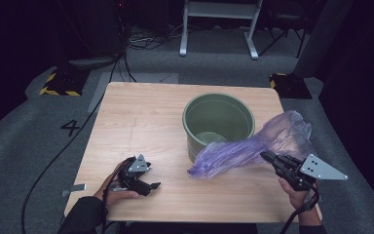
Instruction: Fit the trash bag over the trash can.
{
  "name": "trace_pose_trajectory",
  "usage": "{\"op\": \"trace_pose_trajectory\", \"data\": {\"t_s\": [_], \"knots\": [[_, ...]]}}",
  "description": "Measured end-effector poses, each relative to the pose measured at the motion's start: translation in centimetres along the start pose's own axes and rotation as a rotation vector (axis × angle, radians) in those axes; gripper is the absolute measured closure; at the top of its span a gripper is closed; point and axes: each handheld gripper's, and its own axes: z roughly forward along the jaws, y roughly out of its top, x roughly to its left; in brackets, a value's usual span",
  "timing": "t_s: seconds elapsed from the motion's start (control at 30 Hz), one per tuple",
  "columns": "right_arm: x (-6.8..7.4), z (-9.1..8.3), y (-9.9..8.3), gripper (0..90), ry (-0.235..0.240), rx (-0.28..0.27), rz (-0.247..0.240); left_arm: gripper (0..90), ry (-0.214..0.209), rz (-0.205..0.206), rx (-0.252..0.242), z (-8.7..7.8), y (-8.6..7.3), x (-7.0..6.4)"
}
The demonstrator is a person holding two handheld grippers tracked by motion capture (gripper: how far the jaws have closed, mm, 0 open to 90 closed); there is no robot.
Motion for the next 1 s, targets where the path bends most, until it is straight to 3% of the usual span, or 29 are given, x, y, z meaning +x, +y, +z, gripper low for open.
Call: {"op": "trace_pose_trajectory", "data": {"t_s": [0.23, 0.4, 0.47, 0.6, 0.77, 1.0], "knots": [[-0.8, 0.5, 0.4, 90.0, -0.067, 0.015, 0.017, 15.8, 0.026, -0.023, 0.003, 0.0, 0.1, 0.0], [-1.4, 0.8, 0.7, 90.0, -0.123, 0.028, 0.036, 16.2, 0.034, -0.012, 0.0, 0.0, 0.1, -0.1], [-1.5, 0.8, 0.9, 90.0, -0.14, 0.029, 0.045, 19.4, 0.071, -0.014, -0.009, -0.1, 0.4, -0.2], [-1.4, 0.9, 1.7, 90.0, -0.185, 0.032, 0.036, 20.8, 0.048, -0.019, -0.096, -1.2, 1.2, -0.7], [-1.5, 1.4, 2.2, 90.0, -0.218, 0.053, 0.02, 20.0, 0.063, 0.01, -0.141, -2.6, 2.3, -1.5], [-1.8, 2.4, 2.2, 90.0, -0.222, 0.076, -0.001, 20.4, 0.082, 0.02, -0.269, -5.4, 4.6, -1.5]]}}
